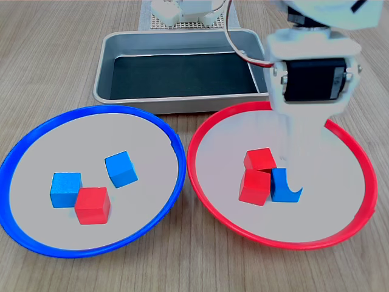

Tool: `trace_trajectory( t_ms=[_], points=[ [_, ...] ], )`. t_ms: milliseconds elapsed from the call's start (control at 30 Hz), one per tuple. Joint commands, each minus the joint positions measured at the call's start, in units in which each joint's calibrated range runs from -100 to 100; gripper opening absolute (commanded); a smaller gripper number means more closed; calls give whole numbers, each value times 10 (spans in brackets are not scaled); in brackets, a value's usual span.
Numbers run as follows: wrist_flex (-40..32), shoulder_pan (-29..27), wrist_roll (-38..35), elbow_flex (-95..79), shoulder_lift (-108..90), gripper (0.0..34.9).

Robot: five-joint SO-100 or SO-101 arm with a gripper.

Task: Relocate any misplaced blocks to their matching dishes.

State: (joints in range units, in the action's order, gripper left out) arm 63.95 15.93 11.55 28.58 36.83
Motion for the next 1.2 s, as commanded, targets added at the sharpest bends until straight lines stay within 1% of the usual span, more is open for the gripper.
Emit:
trace_trajectory(
  t_ms=[0,267,467,900,1167],
  points=[
    [15,-2,3,47,6,175],
    [60,-14,5,152,65,176],
    [64,-20,8,170,88,182],
    [80,-15,14,242,142,179],
    [80,-5,13,260,157,164]
  ],
)
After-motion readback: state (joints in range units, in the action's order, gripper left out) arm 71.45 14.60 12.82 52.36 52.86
